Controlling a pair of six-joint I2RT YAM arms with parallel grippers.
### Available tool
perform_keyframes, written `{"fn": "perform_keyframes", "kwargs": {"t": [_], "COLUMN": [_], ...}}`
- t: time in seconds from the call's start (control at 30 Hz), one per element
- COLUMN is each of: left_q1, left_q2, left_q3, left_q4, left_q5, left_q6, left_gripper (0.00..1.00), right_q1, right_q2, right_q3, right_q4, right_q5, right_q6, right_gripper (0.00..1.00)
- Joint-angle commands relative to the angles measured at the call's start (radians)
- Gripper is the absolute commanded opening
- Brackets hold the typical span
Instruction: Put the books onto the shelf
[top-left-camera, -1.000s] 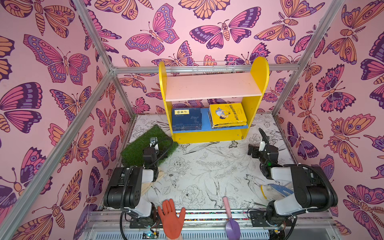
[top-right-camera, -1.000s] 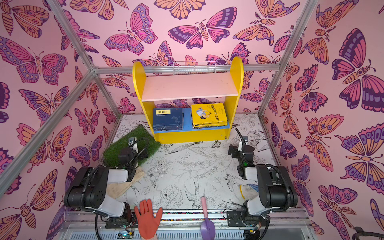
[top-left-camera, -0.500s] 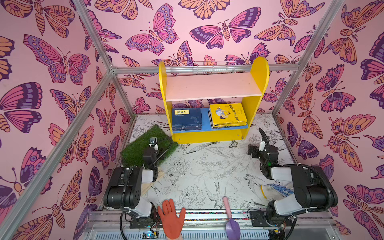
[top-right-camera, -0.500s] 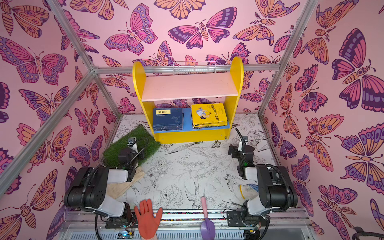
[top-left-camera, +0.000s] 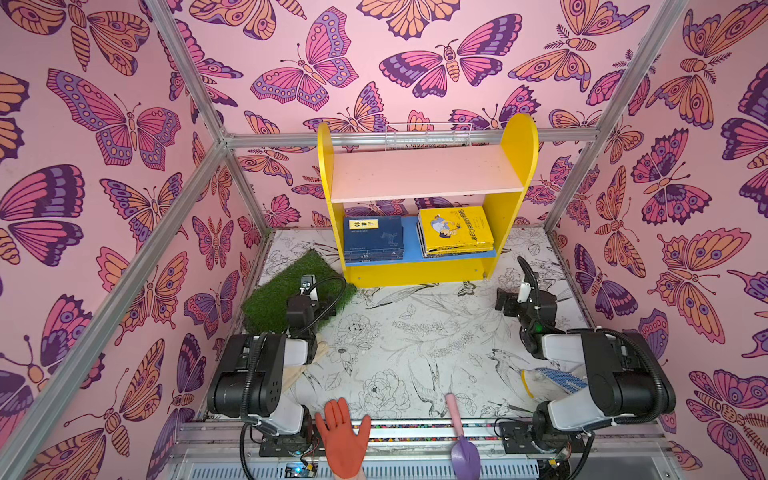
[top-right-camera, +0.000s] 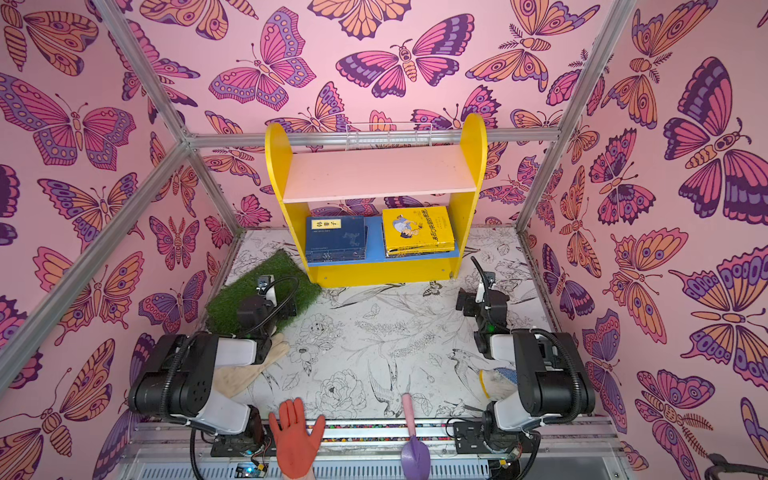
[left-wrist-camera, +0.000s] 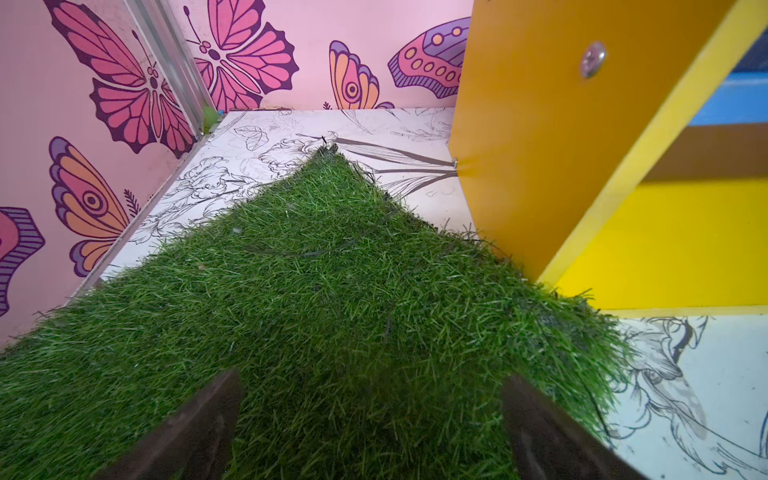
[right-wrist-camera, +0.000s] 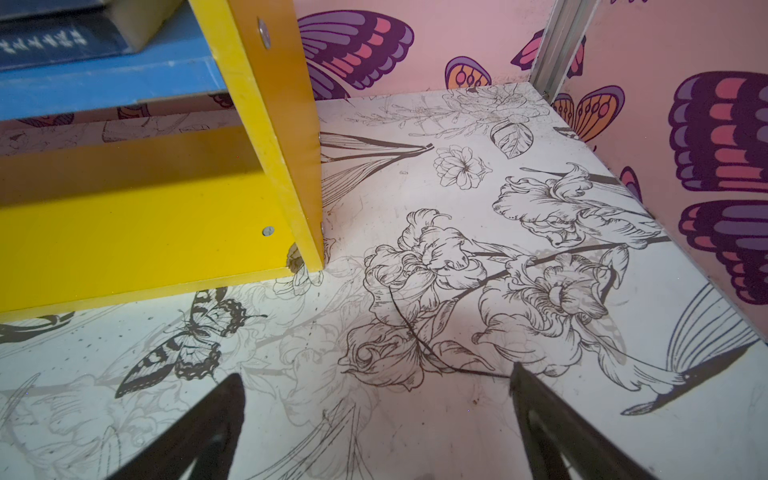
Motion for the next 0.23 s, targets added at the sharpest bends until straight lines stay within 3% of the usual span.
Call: {"fn": "perform_keyframes", "kwargs": {"t": [0.0, 0.2], "left_q1": [0.014, 0.025], "left_q2": [0.001, 0.001], "left_q3": [0.002, -0.004], "left_q4": [-0.001, 0.007], "left_q5": [0.055, 0.074], "left_q6": [0.002, -0.001], "left_gripper": [0.99, 0.99], "right_q1": [-0.008, -0.007], "right_q2": [-0.006, -0.005], "right_q3": [0.005, 0.006], "right_q4": [0.015, 0.015], "right_q5": [-0.006, -0.007], "right_q6": [-0.015, -0.015], "right_gripper": [1.00, 1.00]}}
